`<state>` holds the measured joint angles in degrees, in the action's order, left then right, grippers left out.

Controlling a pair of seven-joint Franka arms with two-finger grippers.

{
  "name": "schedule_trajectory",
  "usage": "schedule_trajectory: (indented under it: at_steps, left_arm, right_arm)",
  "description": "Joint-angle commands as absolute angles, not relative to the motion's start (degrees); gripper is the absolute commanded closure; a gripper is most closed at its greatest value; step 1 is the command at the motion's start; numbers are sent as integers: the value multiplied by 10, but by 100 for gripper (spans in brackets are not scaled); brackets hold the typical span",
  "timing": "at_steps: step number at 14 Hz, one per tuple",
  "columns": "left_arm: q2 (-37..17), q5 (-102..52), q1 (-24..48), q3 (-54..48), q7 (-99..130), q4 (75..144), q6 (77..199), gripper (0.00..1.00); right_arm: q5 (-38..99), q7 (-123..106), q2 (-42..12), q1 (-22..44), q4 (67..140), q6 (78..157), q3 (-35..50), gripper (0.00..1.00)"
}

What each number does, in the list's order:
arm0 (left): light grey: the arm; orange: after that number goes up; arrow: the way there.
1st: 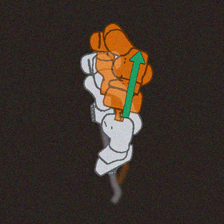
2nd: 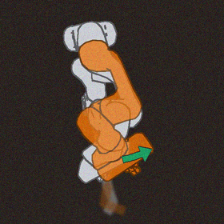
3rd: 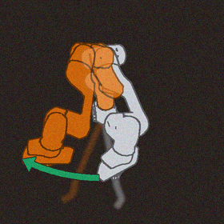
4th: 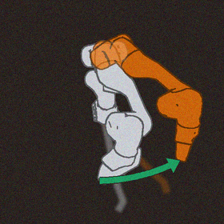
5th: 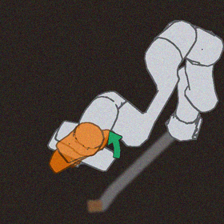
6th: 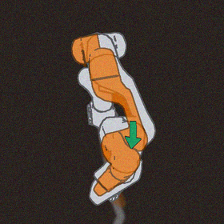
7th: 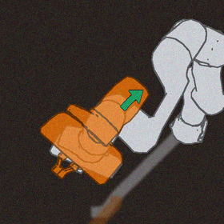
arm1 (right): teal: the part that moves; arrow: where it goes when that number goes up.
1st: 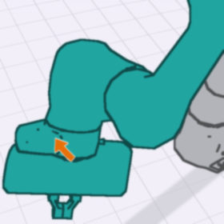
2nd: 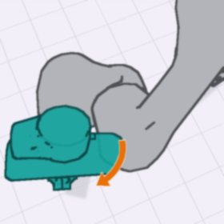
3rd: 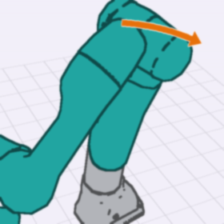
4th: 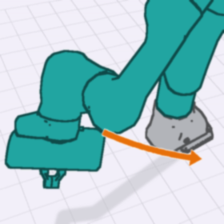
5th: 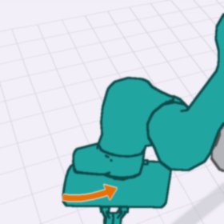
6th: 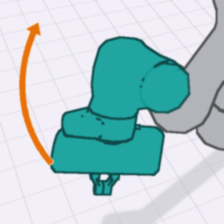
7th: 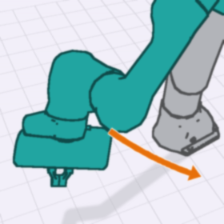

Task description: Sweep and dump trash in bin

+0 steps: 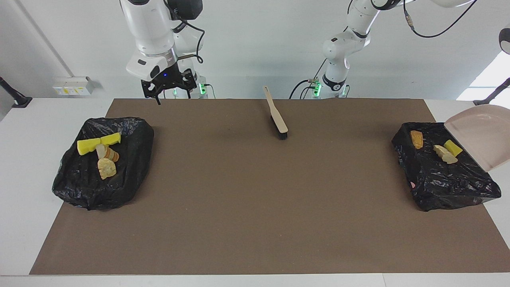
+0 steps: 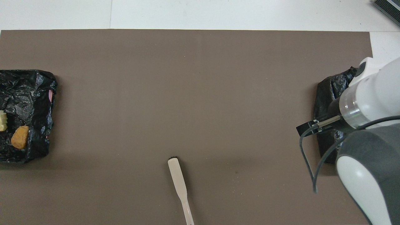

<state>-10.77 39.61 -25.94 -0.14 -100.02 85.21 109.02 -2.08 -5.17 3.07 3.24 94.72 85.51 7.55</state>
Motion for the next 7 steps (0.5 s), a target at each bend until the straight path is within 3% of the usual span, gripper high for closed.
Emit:
schedule_trajectory:
  at_steps: [1,7]
  left_arm:
    - [-106,442,-244,-1,-1002,854,1100,100]
    - [-87,336,-239,-16,-1000,832,1085,100]
  right_arm:
    - [-33,-56,27,-4,937,848,78,0]
    - [-24,43,27,-71,937,886,72,0]
